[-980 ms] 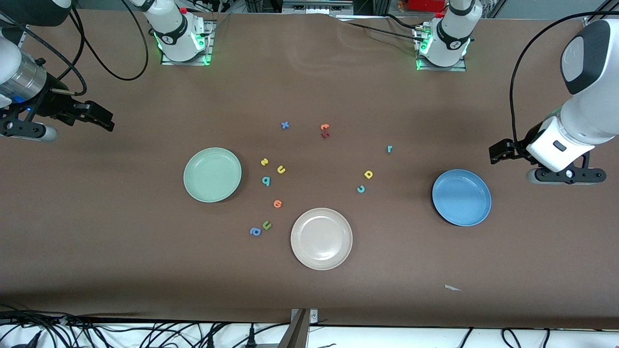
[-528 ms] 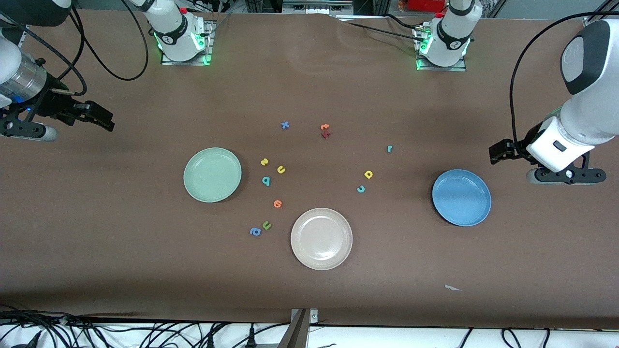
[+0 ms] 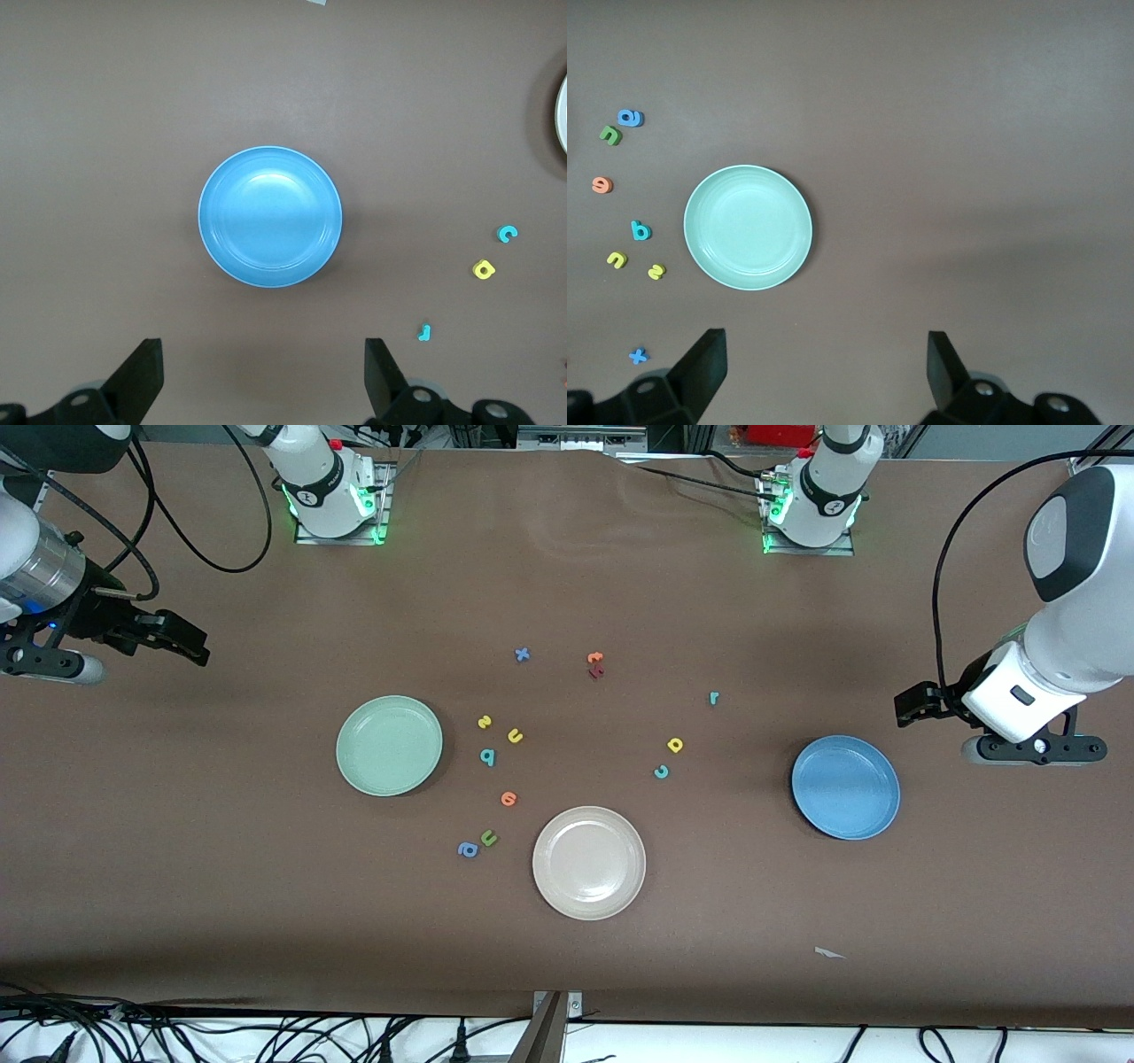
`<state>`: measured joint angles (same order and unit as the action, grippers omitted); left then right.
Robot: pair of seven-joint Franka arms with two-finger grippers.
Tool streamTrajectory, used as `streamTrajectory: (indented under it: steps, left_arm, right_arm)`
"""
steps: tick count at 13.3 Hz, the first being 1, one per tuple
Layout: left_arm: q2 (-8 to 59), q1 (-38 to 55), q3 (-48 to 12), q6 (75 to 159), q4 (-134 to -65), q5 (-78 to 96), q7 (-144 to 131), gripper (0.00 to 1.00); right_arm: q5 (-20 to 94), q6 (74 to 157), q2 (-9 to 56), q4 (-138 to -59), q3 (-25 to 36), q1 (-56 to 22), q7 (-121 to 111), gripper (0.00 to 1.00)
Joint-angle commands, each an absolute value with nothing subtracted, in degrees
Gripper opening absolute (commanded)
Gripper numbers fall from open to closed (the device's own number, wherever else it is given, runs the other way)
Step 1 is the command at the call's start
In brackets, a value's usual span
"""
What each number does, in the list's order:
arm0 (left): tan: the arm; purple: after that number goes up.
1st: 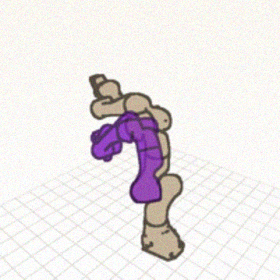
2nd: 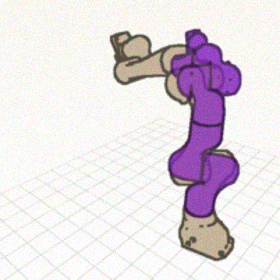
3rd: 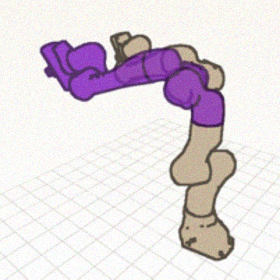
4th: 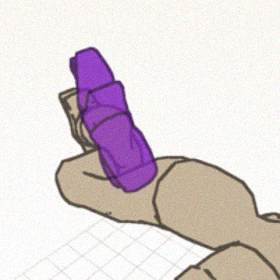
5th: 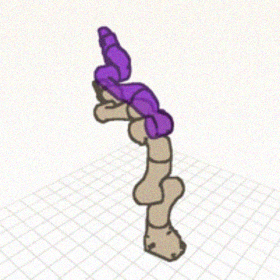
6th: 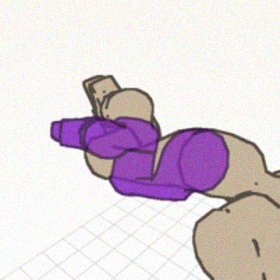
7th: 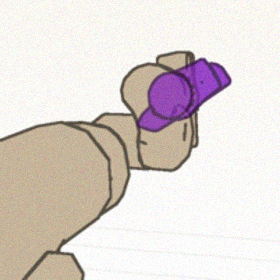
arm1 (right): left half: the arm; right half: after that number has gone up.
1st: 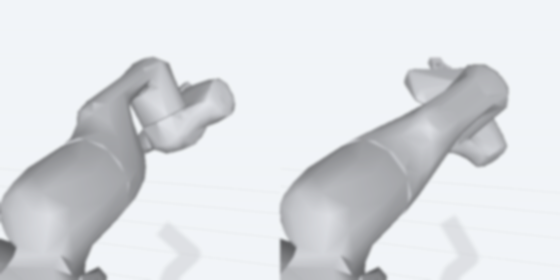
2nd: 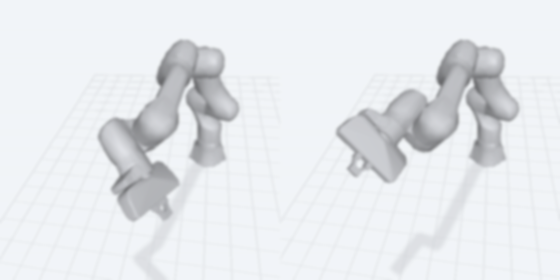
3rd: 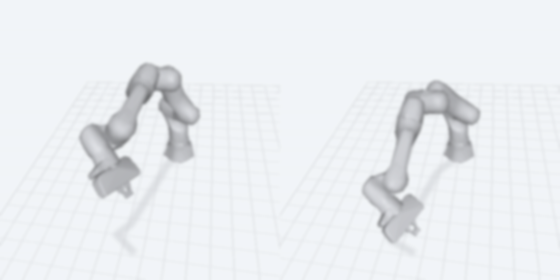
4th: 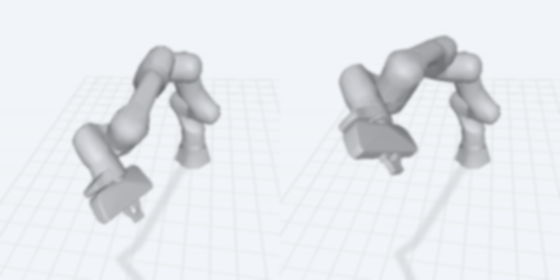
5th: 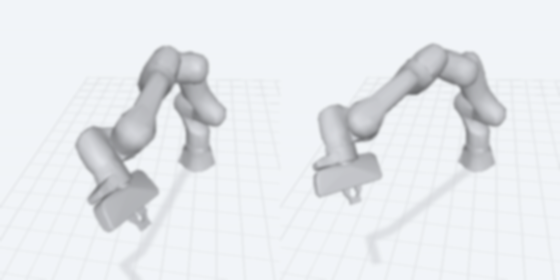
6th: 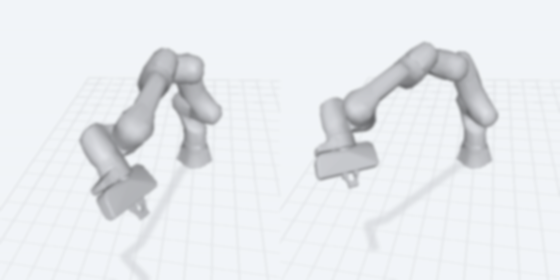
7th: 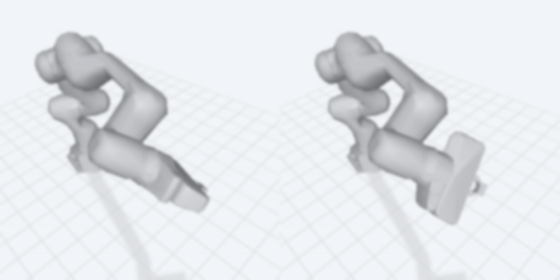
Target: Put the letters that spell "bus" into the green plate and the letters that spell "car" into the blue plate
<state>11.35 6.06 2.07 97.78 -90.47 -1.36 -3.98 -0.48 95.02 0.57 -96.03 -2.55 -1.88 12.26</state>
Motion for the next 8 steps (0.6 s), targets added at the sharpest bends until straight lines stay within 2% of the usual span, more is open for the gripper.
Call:
streamTrajectory:
  steps: [1,8]
  left_arm:
    - [11.4,5.8,1.9,98.1,-90.1,-1.8,-3.0,1.0]
    - [12.1,6.1,1.8,99.1,-90.4,-1.8,-3.2,1.0]
  right_arm:
    - [-1.3,93.9,1.0,-94.7,-2.5,-2.0,11.7,1.0]
    - [-1.2,93.9,1.0,-94.7,-2.5,-2.0,11.7,1.0]
